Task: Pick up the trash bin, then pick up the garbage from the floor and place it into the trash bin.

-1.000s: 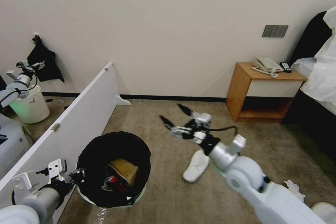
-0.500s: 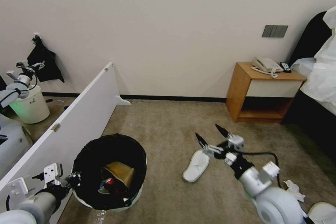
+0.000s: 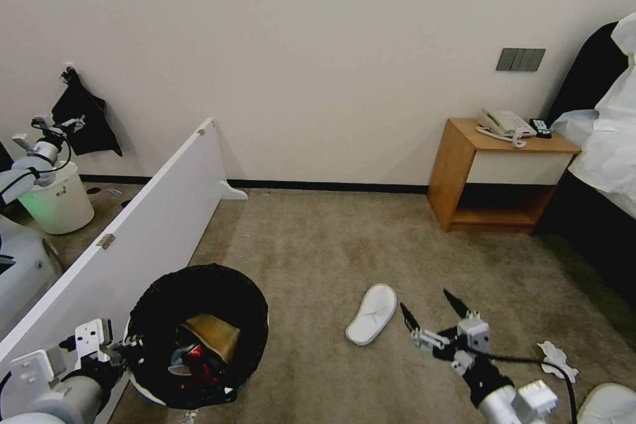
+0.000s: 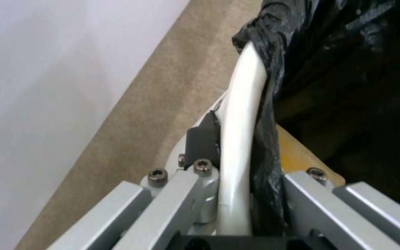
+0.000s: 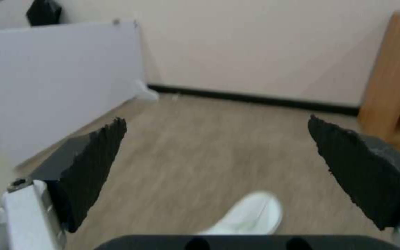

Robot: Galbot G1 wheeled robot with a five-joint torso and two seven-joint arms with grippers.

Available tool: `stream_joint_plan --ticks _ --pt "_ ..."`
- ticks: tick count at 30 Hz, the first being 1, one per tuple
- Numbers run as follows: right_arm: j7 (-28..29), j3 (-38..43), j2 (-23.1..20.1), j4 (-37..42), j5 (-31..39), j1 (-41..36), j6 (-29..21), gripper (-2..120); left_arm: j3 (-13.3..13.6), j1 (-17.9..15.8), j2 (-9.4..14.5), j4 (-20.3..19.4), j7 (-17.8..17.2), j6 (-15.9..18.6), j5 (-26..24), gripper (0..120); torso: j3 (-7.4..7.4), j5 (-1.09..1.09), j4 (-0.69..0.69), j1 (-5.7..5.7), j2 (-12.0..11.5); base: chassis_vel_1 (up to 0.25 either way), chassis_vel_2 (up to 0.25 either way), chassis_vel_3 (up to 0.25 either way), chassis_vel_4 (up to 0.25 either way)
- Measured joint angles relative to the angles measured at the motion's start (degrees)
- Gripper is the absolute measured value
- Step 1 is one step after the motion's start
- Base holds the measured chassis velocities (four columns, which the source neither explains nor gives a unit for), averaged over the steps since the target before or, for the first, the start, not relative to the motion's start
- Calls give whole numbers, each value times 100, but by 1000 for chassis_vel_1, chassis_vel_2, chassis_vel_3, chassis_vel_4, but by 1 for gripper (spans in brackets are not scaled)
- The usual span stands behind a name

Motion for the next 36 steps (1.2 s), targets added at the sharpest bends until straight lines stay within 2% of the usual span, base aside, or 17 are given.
stream_joint_plan --ticks 8,11,17,19,22,28,36 --pt "-255 188 -23 -251 -3 -687 410 100 -117 -21 140 370 377 -168 -5 1 0 -1 2 0 0 0 0 0 0" --pt "-237 261 56 -321 -268 -775 525 100 -170 19 175 443 441 -240 -13 1 0 0 3 0 0 0 0 0 0" --pt "-205 323 345 -389 -644 -768 633 100 -193 26 59 545 641 -396 181 1 0 -1 2 0 0 0 0 0 0" --pt "-77 321 538 -434 -770 -703 631 100 -199 80 -30 598 772 -552 495 1 0 0 3 0 0 0 0 0 0" --pt "33 326 658 -523 -862 -673 626 100 -190 140 -62 673 856 -647 635 1 0 0 3 0 0 0 0 0 0" --pt "171 456 805 -709 -1211 -726 724 100 -334 294 -71 851 1064 -877 692 1 1 0 2 0 0 0 0 0 0" --pt "158 456 876 -647 -1308 -796 757 100 -400 321 -71 940 1184 -1055 715 1 0 0 2 0 0 0 0 0 0"
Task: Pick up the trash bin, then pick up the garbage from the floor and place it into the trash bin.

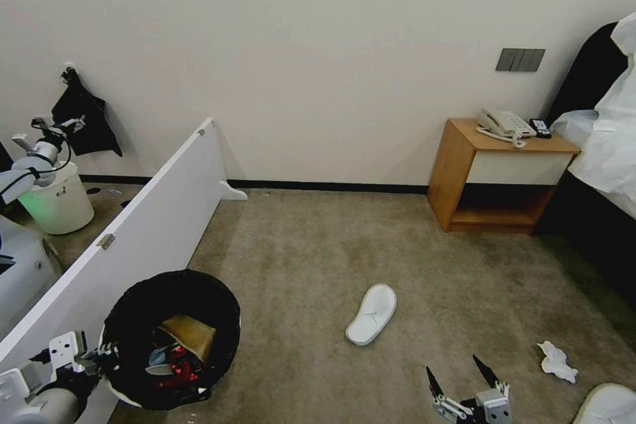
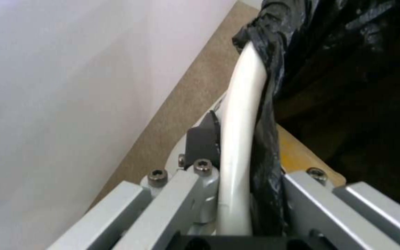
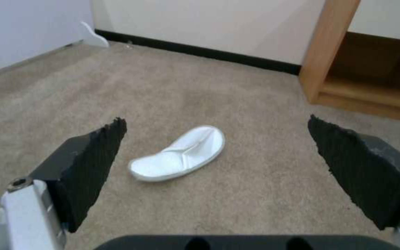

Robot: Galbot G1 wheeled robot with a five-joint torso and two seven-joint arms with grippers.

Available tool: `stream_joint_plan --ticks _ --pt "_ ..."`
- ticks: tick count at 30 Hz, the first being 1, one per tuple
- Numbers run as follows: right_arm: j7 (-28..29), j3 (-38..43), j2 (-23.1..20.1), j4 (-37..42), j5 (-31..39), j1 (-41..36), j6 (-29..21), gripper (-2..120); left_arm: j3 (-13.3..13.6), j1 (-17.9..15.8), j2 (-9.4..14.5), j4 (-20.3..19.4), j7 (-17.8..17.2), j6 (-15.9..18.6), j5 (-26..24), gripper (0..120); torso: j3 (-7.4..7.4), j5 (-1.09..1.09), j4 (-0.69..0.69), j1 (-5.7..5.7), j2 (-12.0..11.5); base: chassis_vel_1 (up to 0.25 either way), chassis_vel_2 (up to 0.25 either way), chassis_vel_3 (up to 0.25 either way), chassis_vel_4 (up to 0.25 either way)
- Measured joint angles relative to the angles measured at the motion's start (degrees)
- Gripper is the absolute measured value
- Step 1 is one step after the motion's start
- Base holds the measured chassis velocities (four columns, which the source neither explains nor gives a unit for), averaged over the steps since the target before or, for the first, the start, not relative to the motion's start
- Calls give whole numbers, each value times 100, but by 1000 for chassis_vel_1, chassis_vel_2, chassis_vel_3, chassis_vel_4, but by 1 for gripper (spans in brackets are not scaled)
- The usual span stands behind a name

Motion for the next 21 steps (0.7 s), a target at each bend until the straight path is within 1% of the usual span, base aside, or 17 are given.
stream_joint_plan --ticks 10,21 --pt "-28 25 118 -70 -35 -54 52 100 35 93 -14 -15 110 -114 26 1 0 0 0 0 0 -4 -4 -6 -5" --pt "-30 80 162 -96 -34 -23 60 100 97 111 -5 -16 122 -131 42 1 0 0 -2 0 0 -77 -75 -69 -75"
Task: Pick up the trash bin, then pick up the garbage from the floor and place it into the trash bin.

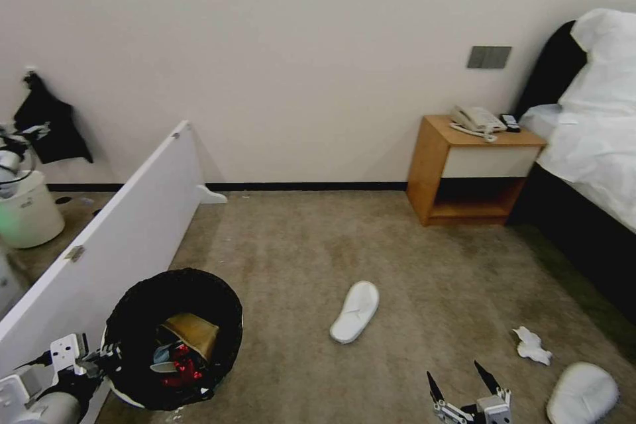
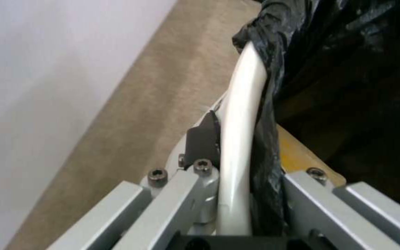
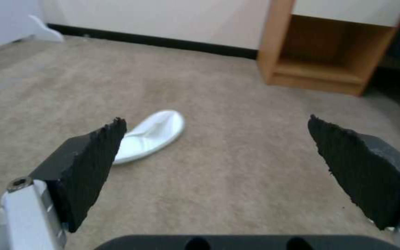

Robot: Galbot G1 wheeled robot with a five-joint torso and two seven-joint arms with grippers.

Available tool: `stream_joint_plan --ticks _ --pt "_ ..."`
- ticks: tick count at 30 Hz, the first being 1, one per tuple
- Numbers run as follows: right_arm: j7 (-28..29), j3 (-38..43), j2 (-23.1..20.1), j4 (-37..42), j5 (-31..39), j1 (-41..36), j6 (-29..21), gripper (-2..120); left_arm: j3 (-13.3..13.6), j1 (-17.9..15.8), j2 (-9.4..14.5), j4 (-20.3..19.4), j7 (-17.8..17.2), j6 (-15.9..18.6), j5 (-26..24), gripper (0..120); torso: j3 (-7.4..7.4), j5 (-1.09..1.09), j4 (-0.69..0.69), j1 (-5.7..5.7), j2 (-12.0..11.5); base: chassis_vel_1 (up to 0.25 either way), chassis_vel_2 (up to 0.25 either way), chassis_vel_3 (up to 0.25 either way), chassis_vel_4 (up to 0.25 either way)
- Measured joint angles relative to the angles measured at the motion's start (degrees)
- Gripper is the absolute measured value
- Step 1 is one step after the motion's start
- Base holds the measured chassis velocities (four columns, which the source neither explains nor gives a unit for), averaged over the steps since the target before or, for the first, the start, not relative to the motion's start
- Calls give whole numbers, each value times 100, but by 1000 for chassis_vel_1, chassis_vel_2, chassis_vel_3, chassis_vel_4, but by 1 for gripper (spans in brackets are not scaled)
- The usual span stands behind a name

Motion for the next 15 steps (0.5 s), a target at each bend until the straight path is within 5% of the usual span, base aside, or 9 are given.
stream_joint_plan --ticks 15 --pt "20 50 38 1 12 39 -25 100 21 -62 19 -4 1 -17 -19 1 0 0 4 0 0 -43 -41 -42 -42"
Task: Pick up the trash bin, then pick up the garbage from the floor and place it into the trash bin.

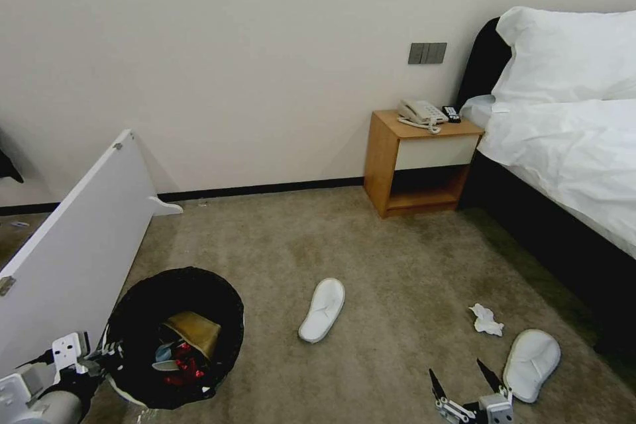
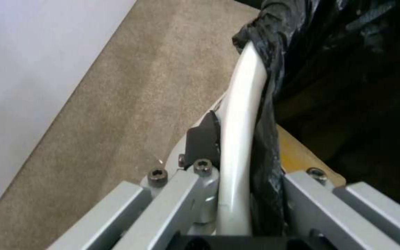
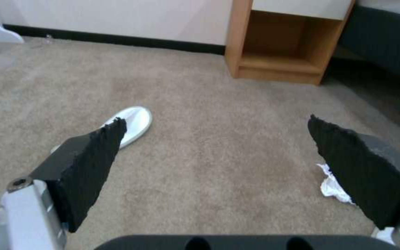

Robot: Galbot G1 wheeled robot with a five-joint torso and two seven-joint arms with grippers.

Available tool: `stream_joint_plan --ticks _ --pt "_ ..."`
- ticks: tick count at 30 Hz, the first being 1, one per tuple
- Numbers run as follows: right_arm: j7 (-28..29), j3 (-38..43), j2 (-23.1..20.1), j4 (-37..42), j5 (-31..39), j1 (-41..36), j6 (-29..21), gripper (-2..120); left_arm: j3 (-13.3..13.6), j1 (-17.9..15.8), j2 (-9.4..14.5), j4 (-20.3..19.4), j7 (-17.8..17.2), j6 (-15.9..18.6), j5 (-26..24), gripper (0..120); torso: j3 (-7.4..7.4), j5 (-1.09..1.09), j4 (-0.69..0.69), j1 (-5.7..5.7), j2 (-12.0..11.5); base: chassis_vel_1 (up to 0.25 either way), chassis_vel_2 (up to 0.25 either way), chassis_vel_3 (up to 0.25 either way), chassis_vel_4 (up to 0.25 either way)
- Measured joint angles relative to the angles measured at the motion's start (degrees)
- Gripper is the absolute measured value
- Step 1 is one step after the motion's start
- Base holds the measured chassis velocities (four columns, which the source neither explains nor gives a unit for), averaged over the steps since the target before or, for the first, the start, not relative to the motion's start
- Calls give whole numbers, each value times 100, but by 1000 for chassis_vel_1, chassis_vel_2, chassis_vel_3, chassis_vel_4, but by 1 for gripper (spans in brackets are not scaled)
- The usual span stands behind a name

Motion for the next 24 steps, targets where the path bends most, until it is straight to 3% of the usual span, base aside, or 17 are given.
stream_joint_plan --ticks 13,20,23,24 --pt "332 250 92 -169 94 59 -219 100 24 -138 -8 -20 -90 186 71 1 0 0 -3 0 0 0 0 0 0" --pt "737 393 134 -138 264 90 -328 100 -108 -141 -37 -126 -26 571 66 1 0 0 -3 0 0 0 0 0 0" --pt "795 550 192 -223 375 119 47 100 -164 -165 -46 -139 -8 655 67 1 0 0 -2 0 0 0 0 0 0" --pt "646 692 234 -334 418 150 417 100 -187 -179 -46 -139 -5 677 63 1 0 0 -3 0 0 0 0 0 0"
